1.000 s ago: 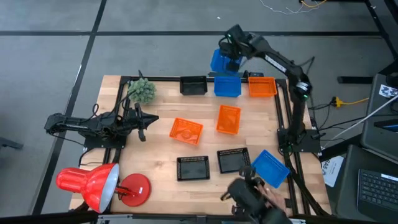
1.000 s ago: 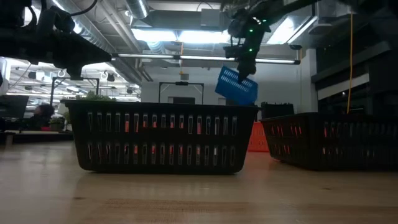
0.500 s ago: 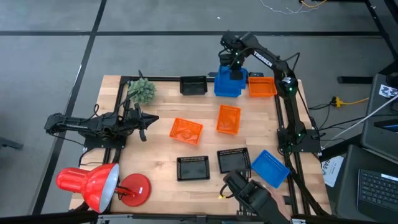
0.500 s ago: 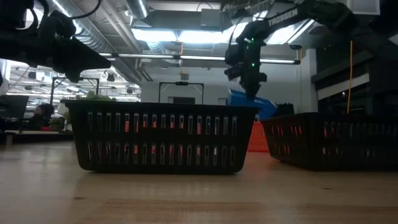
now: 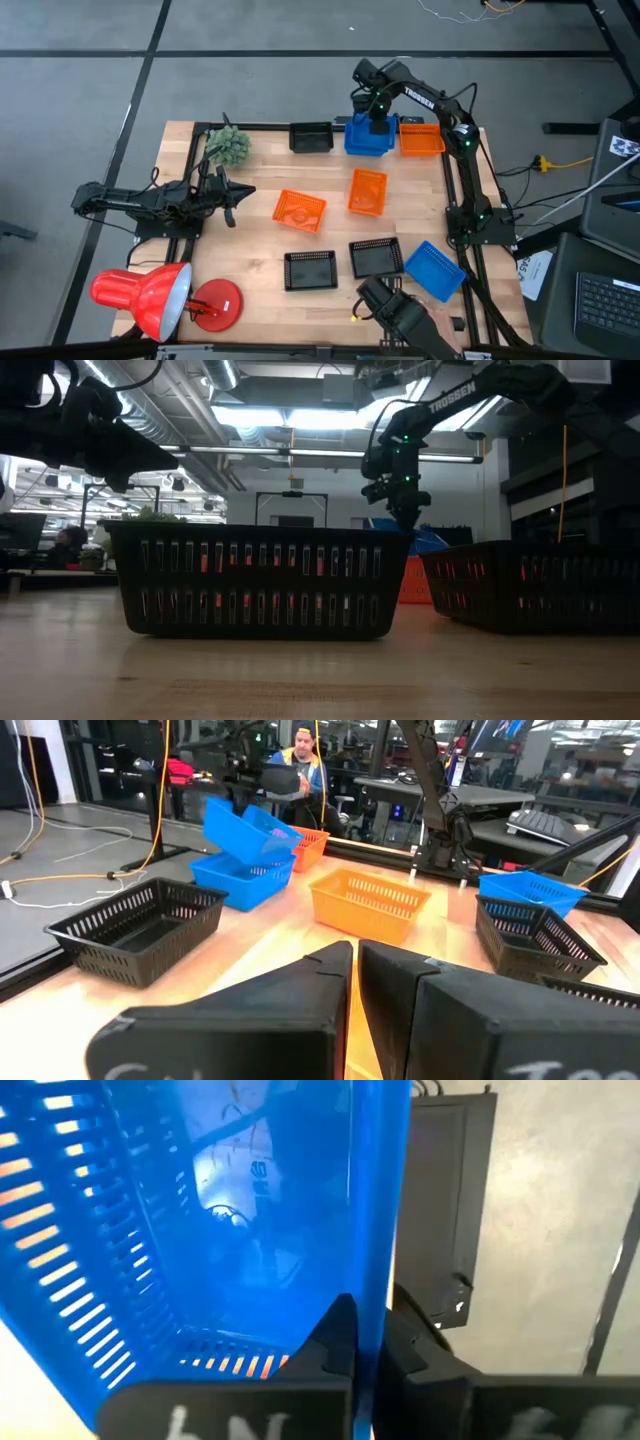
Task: Stack baskets by color
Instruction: Stack the middle blue bin on the top blue bin, then stack the middle orange bin on the top orange bin
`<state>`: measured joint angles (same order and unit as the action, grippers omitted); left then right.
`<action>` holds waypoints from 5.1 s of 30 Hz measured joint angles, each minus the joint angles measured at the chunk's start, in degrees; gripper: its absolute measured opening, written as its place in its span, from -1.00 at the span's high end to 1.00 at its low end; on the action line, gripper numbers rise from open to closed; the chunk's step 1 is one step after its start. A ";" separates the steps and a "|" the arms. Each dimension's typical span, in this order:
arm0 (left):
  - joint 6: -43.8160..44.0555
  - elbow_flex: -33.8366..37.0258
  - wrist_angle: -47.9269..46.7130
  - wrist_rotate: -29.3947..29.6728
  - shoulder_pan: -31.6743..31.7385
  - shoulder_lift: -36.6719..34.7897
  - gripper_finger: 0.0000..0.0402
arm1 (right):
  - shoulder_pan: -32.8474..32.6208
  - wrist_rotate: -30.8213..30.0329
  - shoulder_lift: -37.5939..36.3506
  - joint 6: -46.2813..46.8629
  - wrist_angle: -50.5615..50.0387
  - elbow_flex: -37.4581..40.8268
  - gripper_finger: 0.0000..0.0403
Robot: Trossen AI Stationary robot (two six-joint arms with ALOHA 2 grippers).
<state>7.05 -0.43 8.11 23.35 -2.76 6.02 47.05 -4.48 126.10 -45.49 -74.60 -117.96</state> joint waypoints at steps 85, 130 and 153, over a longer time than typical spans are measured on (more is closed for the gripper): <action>-0.12 0.00 -0.01 -0.48 -0.01 0.00 0.93 | -39.82 -8.93 -32.44 -10.74 16.66 53.63 0.55; -0.11 0.00 -0.06 -0.49 0.02 0.02 0.93 | -39.78 -7.82 -25.73 -11.41 18.41 53.67 0.55; -0.09 -0.01 -0.14 -0.48 -0.01 0.02 0.93 | -44.74 -4.29 -25.77 19.76 15.23 47.06 0.97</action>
<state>6.96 -0.43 7.97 22.87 -2.76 6.04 2.31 -8.76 100.33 -25.74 -59.37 -70.90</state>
